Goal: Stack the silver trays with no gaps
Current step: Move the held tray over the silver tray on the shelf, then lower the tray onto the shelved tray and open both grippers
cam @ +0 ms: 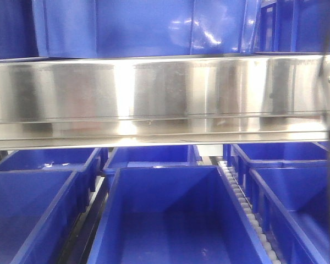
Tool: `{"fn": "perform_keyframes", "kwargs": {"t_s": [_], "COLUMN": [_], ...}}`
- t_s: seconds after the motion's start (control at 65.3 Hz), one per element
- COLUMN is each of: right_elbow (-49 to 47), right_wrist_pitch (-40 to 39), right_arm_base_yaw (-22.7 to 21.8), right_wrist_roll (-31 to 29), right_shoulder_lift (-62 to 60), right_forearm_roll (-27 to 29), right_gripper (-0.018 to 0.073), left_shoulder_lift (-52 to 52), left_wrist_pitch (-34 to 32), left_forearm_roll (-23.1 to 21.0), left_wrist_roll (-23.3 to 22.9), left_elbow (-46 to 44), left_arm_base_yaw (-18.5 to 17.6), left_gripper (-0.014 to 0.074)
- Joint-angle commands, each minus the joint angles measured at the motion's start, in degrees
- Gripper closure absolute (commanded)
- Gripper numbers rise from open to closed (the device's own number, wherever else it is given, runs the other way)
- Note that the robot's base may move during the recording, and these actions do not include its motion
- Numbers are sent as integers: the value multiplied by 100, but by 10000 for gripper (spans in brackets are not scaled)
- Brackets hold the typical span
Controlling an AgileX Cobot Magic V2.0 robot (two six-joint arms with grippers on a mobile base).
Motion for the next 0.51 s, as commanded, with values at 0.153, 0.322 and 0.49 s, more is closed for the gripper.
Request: {"fn": "perform_keyframes", "kwargs": {"t_s": [0.153,0.322,0.49], "right_elbow": [-53,-53,-53], "right_wrist_pitch": [-380,-357,-301], "right_arm_base_yaw": [-55,-91,-114], "right_wrist_roll": [-56,-56,-56], "right_shoulder_lift": [498,675,764], "right_forearm_roll": [-55,-55,-55], "right_gripper": [636,636,636], "left_shoulder_lift": [470,570,570], "left_wrist_pitch": [-225,-170,-192], "left_forearm_roll": [-704,-792,-780], "left_wrist_roll": [561,667,667], "left_elbow": [-24,-24,-24], "left_arm_base_yaw": [247,258,258], "left_gripper": [612,612,612]}}
